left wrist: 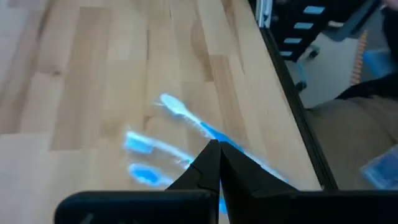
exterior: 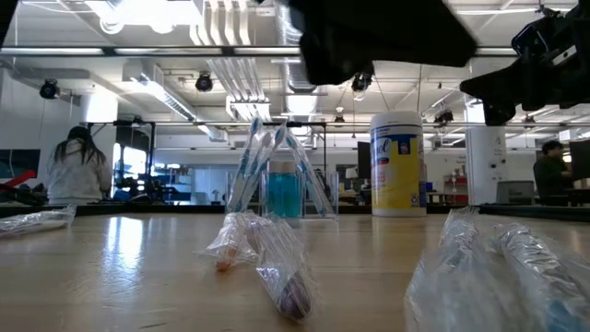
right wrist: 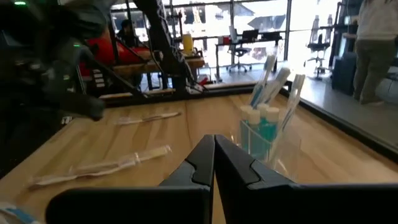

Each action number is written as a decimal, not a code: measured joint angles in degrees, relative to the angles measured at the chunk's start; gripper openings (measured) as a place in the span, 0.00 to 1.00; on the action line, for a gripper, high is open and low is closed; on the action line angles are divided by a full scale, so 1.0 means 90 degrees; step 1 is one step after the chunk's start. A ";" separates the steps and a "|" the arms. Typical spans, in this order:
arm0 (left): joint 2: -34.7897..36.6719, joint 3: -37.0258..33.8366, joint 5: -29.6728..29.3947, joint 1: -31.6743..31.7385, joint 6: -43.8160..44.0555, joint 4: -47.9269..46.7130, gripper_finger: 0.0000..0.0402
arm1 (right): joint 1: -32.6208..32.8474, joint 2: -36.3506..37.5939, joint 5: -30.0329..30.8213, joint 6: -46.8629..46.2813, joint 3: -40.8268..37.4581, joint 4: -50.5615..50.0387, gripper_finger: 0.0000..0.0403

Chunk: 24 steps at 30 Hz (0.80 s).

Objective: Pick & Place toothbrushing station
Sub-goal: Put the blue toothbrush into the transparent organizer

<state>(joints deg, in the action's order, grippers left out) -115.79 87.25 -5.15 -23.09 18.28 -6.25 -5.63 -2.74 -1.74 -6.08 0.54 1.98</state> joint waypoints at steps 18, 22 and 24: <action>-0.3177 0.5295 -0.0828 0.0017 0.2159 -0.3860 0.41 | 0.0017 -0.0039 -0.0049 -0.0323 0.0000 -0.0139 0.02; -0.3034 0.4570 -0.0314 0.0061 0.2490 -0.3232 0.47 | 0.0012 -0.0058 -0.0031 -0.0133 0.0002 -0.0022 0.02; -0.3026 0.4397 -0.0315 0.0068 0.2620 -0.3244 0.49 | 0.0012 -0.0058 -0.0025 -0.0071 0.0002 0.0088 0.02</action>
<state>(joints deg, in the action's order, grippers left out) -143.02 126.82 -7.99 -22.48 41.86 -35.44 -5.52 -3.27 -1.97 -6.72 0.56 2.78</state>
